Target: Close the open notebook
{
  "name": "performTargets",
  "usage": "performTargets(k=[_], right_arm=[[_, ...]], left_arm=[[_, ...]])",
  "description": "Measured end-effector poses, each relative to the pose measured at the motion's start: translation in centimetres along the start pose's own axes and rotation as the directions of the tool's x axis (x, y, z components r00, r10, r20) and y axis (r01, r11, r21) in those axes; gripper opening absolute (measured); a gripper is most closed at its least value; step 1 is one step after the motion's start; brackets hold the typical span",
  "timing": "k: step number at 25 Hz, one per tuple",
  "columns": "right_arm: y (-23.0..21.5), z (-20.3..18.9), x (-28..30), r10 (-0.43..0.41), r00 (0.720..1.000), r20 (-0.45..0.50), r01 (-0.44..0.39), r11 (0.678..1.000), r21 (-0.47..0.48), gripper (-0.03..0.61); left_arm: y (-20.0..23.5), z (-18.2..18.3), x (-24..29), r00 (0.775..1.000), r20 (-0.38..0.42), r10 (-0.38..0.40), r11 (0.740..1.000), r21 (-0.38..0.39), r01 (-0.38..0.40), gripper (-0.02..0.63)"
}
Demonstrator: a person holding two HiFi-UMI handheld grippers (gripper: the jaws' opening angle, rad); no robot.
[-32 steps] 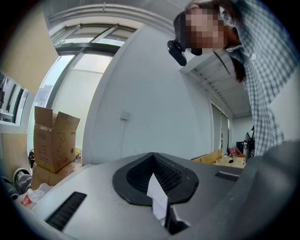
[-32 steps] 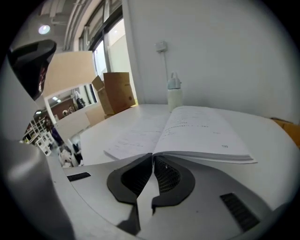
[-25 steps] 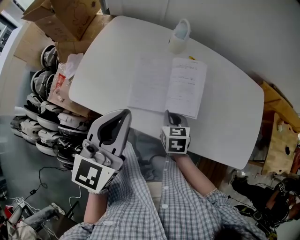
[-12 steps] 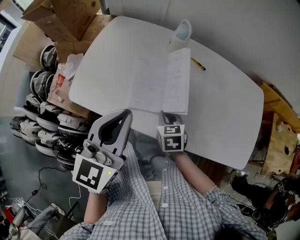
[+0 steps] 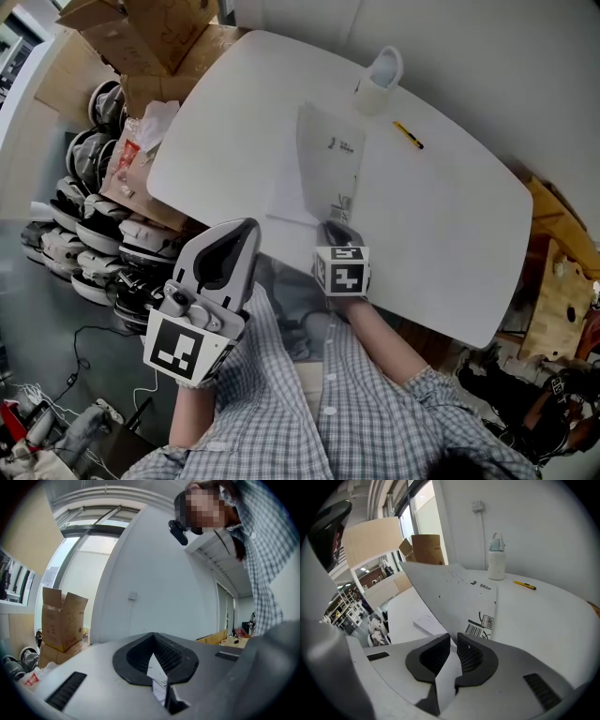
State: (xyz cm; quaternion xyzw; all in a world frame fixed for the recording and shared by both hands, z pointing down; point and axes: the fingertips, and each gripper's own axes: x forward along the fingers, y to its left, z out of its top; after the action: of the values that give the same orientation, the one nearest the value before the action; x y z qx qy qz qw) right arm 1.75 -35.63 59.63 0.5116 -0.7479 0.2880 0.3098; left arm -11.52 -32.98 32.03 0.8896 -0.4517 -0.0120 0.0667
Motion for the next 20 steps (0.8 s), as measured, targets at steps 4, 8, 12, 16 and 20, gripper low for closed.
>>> performTargets(k=[4,8,12,16,20], right_arm=[[0.5,-0.2,0.2,0.064,0.998,-0.011,-0.063,0.998,0.023,0.065],[0.4,0.2,-0.5,0.113,0.994,0.01,-0.113,0.991,0.076,0.066],[-0.4,1.1,-2.2,0.112,0.991,0.071,-0.12,0.986,0.117,0.066],[-0.8,1.5,-4.4,0.13,0.985,0.117,-0.145,0.98,0.134,0.057],[-0.3,2.6,-7.1,0.151,0.972,0.183,-0.17,0.981,0.095,0.052]], left_arm=[[0.3,0.2,-0.1,1.0,0.003,0.001,1.0,0.007,-0.001,0.006],[0.1,0.2,0.1,1.0,0.006,-0.009,1.0,0.008,0.009,0.008],[-0.8,0.5,0.2,0.999,0.028,-0.029,1.0,0.008,0.028,0.006],[-1.0,-0.1,-0.2,1.0,-0.01,-0.019,1.0,0.012,0.019,0.006],[-1.3,0.5,-0.3,1.0,0.024,-0.018,1.0,0.026,0.017,0.006]])
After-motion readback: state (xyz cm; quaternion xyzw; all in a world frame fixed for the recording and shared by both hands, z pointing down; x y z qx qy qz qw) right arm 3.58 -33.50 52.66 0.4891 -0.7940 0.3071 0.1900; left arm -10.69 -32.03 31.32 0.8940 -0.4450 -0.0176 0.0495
